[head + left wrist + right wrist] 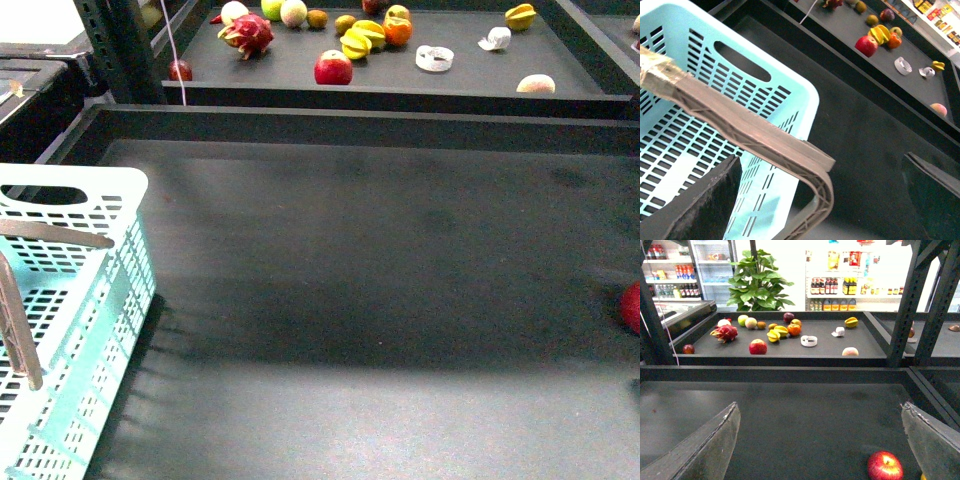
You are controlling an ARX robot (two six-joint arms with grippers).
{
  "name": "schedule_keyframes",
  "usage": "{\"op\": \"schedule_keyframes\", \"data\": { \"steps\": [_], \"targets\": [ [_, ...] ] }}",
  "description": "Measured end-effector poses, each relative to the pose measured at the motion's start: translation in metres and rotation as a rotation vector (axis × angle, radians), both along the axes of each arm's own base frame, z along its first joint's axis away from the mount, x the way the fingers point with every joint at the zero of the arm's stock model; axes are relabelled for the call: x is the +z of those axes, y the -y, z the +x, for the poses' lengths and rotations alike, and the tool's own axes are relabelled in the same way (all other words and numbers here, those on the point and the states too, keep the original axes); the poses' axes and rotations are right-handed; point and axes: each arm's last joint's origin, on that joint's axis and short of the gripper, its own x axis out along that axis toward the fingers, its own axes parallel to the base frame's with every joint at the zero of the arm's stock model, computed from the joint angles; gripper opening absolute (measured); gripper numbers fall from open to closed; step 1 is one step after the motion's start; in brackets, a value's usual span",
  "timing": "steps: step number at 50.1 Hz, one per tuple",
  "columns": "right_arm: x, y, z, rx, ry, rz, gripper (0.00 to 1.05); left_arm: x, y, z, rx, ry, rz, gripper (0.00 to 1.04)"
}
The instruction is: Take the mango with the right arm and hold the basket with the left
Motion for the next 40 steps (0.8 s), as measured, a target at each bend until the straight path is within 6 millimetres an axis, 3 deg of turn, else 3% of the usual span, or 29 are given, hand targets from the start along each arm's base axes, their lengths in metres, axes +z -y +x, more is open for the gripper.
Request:
{"op": "schedule_keyframes", "data": {
  "steps": [9, 40],
  "targets": [
    [0.000, 0.000, 0.000, 0.000, 0.000, 0.000, 0.96, -0.016, -0.012, 0.012, 0.060, -0.062, -0.058, 0.99],
    [0.000, 0.000, 0.000, 0.000, 0.000, 0.000, 0.96, -0.032, -0.008, 0.059, 0.105, -0.108, -0.081, 0.99]
  ]
}}
